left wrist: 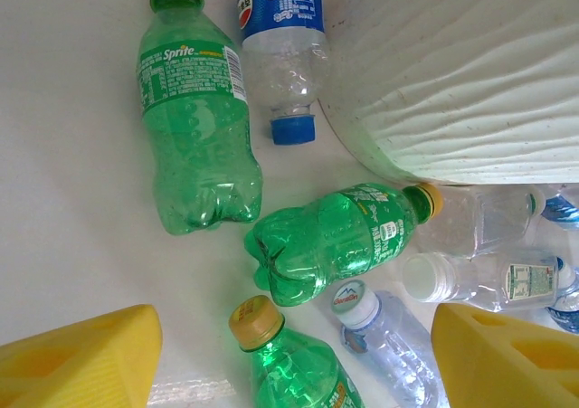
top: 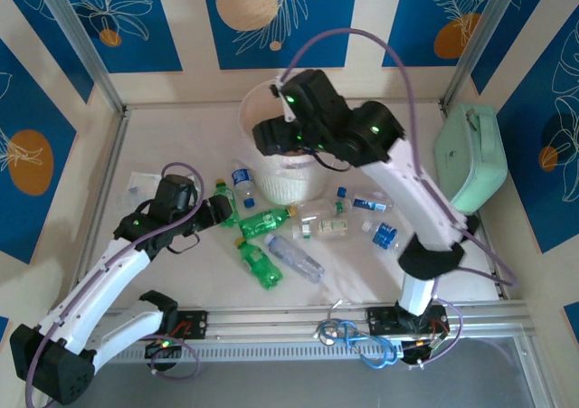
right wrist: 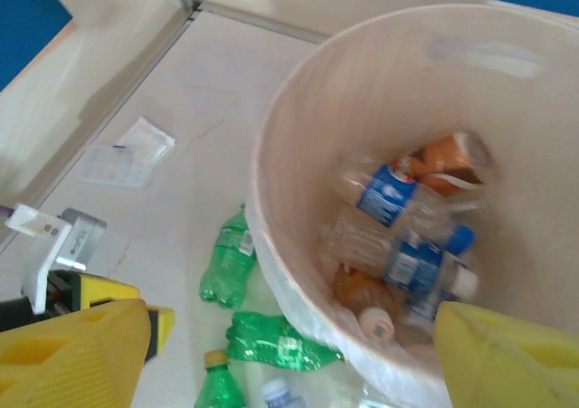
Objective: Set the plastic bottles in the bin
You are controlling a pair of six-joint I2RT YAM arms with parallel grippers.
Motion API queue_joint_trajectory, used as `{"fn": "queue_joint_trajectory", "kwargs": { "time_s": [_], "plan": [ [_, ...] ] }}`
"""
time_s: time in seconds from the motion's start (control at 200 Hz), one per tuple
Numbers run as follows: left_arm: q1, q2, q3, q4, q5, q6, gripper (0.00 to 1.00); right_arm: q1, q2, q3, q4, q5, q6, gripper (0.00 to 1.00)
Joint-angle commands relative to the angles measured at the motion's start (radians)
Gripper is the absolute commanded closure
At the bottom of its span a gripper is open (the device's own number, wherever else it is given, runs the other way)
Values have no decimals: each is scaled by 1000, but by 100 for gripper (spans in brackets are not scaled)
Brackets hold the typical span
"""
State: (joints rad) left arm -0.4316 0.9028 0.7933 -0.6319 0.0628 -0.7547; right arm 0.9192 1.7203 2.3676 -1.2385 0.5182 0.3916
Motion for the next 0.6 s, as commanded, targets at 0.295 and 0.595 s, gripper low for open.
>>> {"fn": "queue_joint_trajectory", "kwargs": {
  "time_s": [0.295,0.595],
  "plan": [
    [14,-12,-5,47,86,-58,24,-201,-723,-970,-100,-28,443,11],
    [13,5,-21,79,135,-98,27,-307,-854,-1424,39,-268,492,16]
  ]
}}
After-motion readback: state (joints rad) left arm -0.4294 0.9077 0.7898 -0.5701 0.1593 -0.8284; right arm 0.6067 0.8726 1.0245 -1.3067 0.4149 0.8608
